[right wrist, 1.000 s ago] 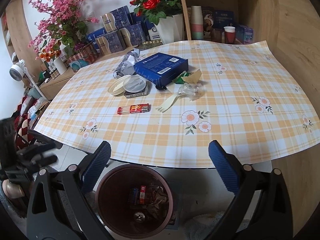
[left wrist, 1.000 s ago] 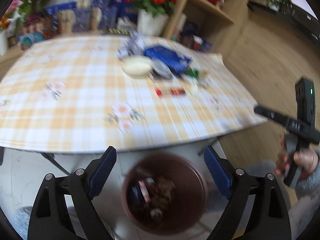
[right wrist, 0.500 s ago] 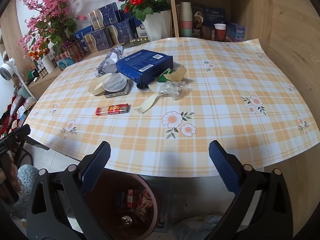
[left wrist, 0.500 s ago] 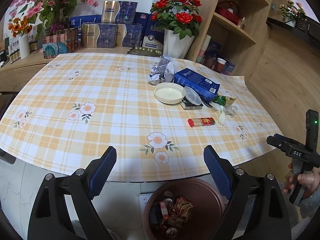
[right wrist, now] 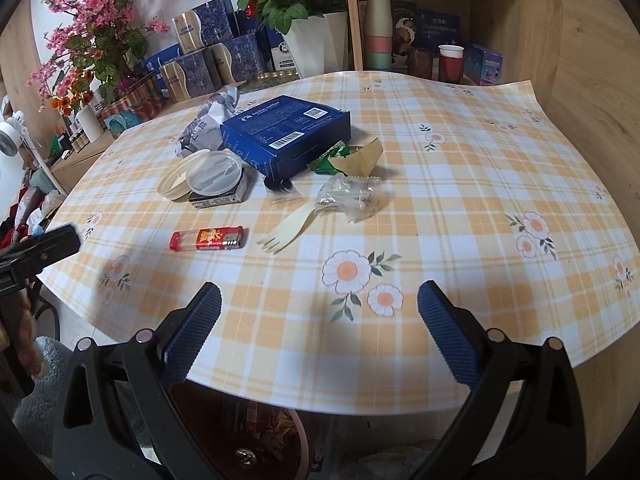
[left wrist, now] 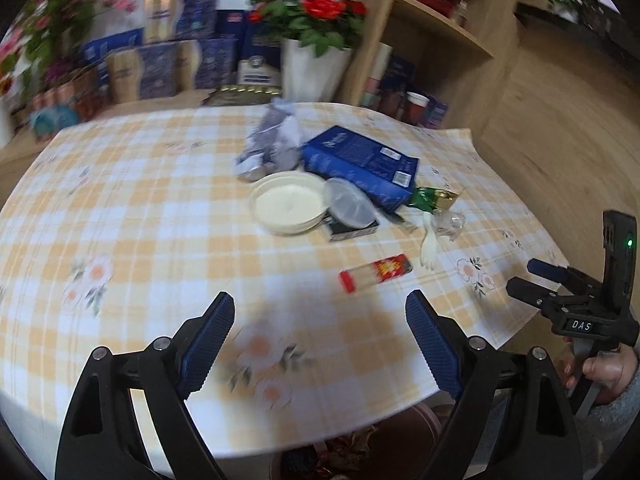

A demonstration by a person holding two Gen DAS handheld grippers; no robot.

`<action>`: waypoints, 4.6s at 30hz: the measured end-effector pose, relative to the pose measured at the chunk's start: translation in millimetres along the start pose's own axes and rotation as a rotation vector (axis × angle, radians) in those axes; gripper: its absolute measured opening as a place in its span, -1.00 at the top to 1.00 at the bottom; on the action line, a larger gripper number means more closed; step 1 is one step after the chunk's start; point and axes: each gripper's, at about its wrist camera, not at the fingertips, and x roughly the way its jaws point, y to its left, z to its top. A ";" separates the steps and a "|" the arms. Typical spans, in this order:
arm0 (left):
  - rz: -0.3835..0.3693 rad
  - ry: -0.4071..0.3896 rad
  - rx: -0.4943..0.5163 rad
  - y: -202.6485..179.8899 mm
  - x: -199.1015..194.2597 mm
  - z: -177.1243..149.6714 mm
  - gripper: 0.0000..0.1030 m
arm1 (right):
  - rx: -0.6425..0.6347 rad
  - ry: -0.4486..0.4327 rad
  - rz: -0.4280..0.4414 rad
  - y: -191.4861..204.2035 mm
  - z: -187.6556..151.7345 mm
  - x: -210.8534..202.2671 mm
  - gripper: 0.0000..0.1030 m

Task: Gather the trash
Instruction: 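Reach to the clear round plastic lid and close the left tool on it, then grasp the green-gold snack packet with the right tool while the left tool holds the lid, then lower the green snack packet into the brown bin and open the right tool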

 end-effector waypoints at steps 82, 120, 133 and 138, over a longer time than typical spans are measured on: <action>0.037 -0.040 -0.022 6.6 -37.3 18.0 -0.21 | -0.017 0.021 0.063 -34.9 100.2 50.2 0.52; 0.027 -0.047 -0.038 -25.5 -128.1 -82.3 -0.21 | -0.066 0.135 0.258 60.3 -98.2 -40.7 0.52; 0.024 -0.026 -0.057 -24.1 -128.3 -94.5 -0.21 | -0.134 0.346 0.267 89.0 -134.3 3.0 0.51; 0.015 -0.004 -0.065 -23.3 -120.8 -96.8 -0.21 | -0.138 0.354 0.261 90.8 -135.3 6.6 0.33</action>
